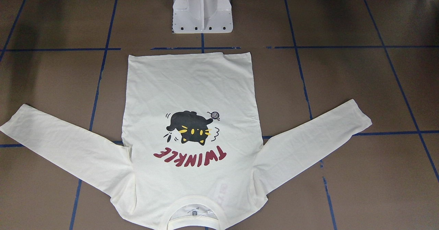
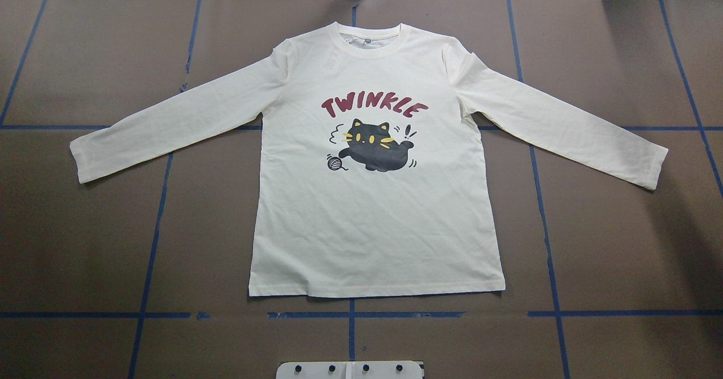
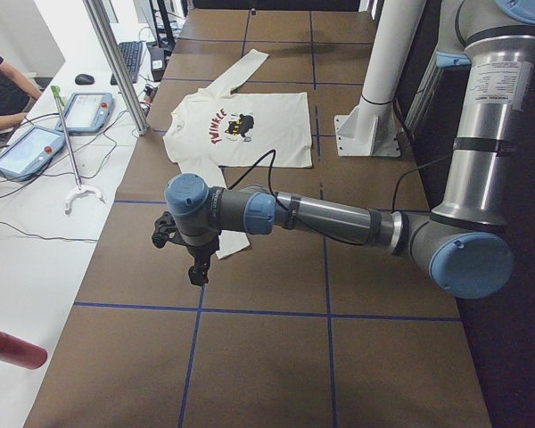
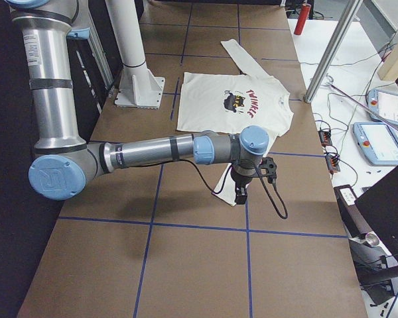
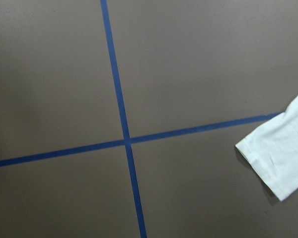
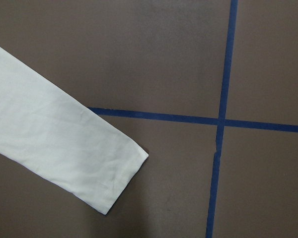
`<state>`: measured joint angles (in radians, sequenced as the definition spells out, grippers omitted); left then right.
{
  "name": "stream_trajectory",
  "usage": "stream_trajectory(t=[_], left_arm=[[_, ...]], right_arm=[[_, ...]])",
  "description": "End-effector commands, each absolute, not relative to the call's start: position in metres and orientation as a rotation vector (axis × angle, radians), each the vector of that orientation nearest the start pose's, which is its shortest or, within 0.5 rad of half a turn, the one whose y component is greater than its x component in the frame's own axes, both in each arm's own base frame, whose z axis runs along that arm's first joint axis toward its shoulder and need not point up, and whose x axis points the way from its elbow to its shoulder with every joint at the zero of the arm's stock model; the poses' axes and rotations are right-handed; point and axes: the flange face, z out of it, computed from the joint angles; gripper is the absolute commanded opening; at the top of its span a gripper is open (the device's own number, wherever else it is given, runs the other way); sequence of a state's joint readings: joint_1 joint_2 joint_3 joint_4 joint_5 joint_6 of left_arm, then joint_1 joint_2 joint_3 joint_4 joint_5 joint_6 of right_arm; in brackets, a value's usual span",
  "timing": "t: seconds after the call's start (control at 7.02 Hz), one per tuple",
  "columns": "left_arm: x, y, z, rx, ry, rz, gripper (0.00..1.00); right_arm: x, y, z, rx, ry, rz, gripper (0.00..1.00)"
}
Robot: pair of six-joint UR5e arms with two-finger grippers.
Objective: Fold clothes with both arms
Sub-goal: 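Move the right gripper toward the sleeve cuff nearest it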
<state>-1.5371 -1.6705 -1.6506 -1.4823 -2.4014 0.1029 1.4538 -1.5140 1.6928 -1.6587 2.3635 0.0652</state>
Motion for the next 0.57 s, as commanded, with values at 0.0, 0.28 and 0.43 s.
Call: stream_trajectory(t=[0.0,0.28,0.43], left_arm=[[-0.042,-0.533,0.564,0.132,0.816,0.173,1.00],[-0.038,-0.527,0.557,0.161,0.815,0.195,1.00],[-0.038,-0.526,0.561,0.163,0.821,0.194,1.00]], right_arm=[[0.001,-0.503,0.582,0.005,-0.800,-0.084,1.00],[-0.008,-0.507,0.587,0.034,-0.805,-0.110,1.00],[-0.056,-0.509,0.590,0.055,-0.813,-0.210,1.00]])
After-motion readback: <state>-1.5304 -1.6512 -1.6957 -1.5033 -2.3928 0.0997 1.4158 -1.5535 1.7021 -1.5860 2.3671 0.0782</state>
